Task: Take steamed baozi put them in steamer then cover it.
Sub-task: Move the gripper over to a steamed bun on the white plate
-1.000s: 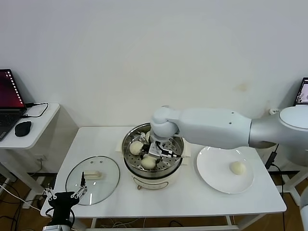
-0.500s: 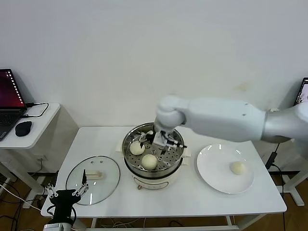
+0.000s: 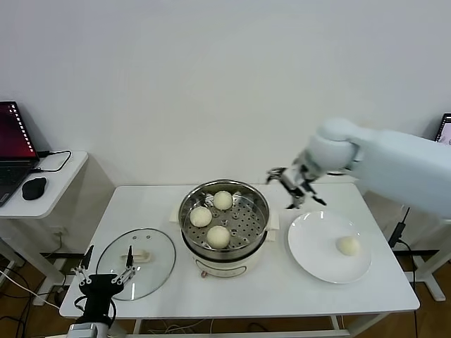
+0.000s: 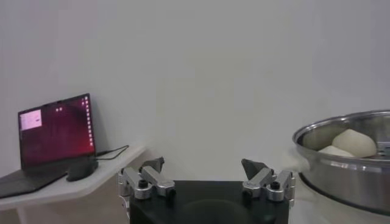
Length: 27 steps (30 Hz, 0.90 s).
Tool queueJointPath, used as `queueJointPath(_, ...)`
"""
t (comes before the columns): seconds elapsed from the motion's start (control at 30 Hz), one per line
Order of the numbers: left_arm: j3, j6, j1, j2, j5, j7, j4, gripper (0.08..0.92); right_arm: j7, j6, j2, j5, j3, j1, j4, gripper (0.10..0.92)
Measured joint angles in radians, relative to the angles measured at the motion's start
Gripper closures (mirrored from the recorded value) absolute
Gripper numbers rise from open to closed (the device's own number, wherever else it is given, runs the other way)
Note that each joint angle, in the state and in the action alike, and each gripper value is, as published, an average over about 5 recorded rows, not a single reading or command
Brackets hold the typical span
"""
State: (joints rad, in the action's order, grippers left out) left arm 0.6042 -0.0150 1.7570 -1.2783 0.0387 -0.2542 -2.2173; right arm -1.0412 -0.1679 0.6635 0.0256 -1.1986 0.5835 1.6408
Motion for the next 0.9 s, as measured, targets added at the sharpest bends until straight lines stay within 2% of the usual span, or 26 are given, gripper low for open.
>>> queueJointPath(0.2, -0.002, -0.001, 0.006, 0.013, -0.001, 0.002, -0.005, 0.177, -0.016, -0.041, -0.135, -0.04, 0.116, -0.155, -0.025, 0.203)
queueJointPath(0.4, 0.001, -0.001, 0.022, 0.016, -0.005, 0.002, -0.015, 0.177, -0.039, -0.045, -0.193, -0.102, 0.316, -0.388, -0.096, 0.202)
queueJointPath(0.9, 0.009, -0.001, 0.054, -0.001, -0.018, 0.001, -0.025, 0.177, -0.039, 0.011, -0.132, -0.271, 0.642, -0.748, -0.349, 0.203)
